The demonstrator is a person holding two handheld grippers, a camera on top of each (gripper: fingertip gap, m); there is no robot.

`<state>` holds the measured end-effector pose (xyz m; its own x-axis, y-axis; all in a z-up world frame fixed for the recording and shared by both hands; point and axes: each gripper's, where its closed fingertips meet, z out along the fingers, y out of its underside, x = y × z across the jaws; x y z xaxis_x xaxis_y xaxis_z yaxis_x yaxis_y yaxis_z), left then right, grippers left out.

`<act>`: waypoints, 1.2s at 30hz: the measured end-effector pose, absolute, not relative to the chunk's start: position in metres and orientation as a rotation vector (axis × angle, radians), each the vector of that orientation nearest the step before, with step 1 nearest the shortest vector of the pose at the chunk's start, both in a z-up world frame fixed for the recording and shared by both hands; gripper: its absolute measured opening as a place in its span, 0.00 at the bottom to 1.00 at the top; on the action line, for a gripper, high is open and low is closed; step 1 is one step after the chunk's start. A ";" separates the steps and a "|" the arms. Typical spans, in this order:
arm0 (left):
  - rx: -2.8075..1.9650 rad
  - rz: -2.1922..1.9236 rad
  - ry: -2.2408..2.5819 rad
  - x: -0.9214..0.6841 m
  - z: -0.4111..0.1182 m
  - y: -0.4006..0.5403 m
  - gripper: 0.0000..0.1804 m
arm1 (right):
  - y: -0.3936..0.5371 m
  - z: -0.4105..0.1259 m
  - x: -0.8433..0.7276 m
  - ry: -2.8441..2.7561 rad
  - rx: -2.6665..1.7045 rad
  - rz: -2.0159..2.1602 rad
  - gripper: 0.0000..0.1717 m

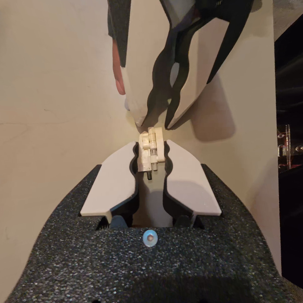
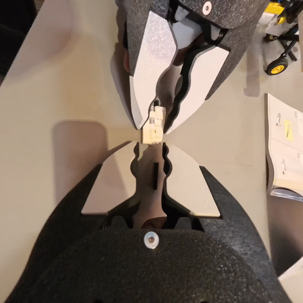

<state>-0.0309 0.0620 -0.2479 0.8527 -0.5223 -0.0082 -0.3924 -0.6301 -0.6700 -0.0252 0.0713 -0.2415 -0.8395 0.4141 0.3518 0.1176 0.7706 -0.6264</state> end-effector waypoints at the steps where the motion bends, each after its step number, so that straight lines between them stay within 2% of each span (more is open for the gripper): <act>1: -2.326 -0.253 0.656 -0.031 -0.248 0.061 0.16 | 0.070 -0.242 -0.025 -2.494 -0.422 0.840 0.16; 9: -2.274 -0.376 0.585 -0.029 -0.238 0.053 0.12 | 0.062 -0.240 -0.029 -2.449 -0.388 0.807 0.17; 23: -2.369 -0.208 0.670 -0.033 -0.249 0.049 0.16 | 0.056 -0.241 -0.032 -2.447 -0.425 0.773 0.15; 36: -2.339 -0.370 0.536 -0.043 -0.243 0.053 0.16 | 0.057 -0.236 -0.040 -2.304 -0.277 0.681 0.12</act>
